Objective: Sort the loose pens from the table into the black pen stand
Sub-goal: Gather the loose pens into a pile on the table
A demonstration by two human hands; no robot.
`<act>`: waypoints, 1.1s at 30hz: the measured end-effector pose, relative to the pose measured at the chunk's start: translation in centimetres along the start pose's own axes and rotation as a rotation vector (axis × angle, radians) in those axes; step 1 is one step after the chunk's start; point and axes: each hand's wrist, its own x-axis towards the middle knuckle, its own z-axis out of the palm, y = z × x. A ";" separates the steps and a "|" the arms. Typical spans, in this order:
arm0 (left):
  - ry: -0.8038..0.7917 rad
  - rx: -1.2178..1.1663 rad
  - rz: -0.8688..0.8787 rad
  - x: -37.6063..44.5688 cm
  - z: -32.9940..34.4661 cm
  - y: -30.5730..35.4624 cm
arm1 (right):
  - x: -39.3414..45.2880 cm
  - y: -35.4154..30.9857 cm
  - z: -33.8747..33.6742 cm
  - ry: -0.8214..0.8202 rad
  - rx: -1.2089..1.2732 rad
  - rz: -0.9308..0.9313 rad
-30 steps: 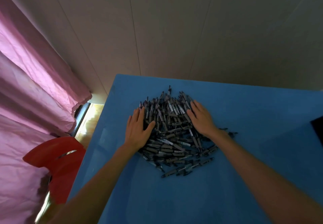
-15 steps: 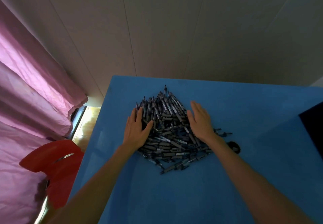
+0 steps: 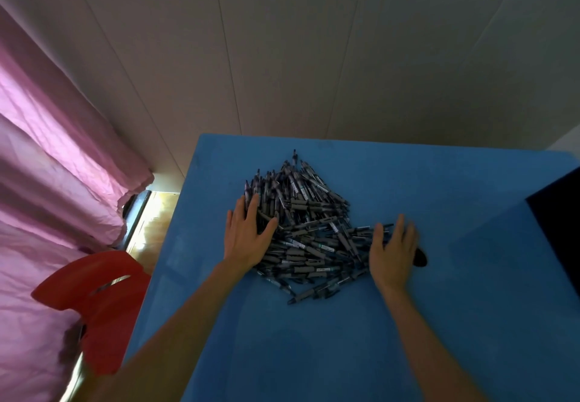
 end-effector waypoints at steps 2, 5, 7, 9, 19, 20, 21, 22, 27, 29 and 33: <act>0.000 -0.015 -0.004 -0.1 0.1 0.0 | 0.2 -0.4 0.6 -0.020 -0.076 -0.022; -0.005 -0.029 -0.011 -0.1 0.1 0.0 | 0.3 -0.9 1.1 -0.076 -0.121 -0.112; 0.002 -0.023 -0.001 -0.2 0.1 -0.1 | 0.6 -1.5 1.2 -0.126 -0.079 -0.150; 0.009 -0.014 0.005 -0.2 0.2 -0.1 | 1.0 -2.0 1.1 -0.168 -0.013 -0.161; 0.033 0.072 -0.005 -0.2 0.7 0.9 | 3.3 -4.5 2.2 -0.350 0.135 -0.292; 0.032 0.081 -0.005 -0.1 0.7 0.9 | 3.3 -4.7 2.5 -0.348 0.127 -0.301; 0.032 0.086 -0.006 -0.1 0.8 1.0 | 3.2 -4.9 2.8 -0.345 0.115 -0.307; 0.033 0.090 -0.009 -0.1 0.9 1.1 | 3.0 -5.0 3.0 -0.346 0.100 -0.314; 0.007 0.133 -0.033 -0.1 1.1 1.8 | 0.9 -6.0 3.8 -0.360 0.033 -0.372; -0.007 0.125 -0.039 -0.1 1.0 1.8 | 0.6 -6.2 4.0 -0.369 0.032 -0.365; -0.032 0.077 -0.013 -0.3 0.4 1.3 | 0.8 -5.4 3.5 -0.374 -0.038 -0.373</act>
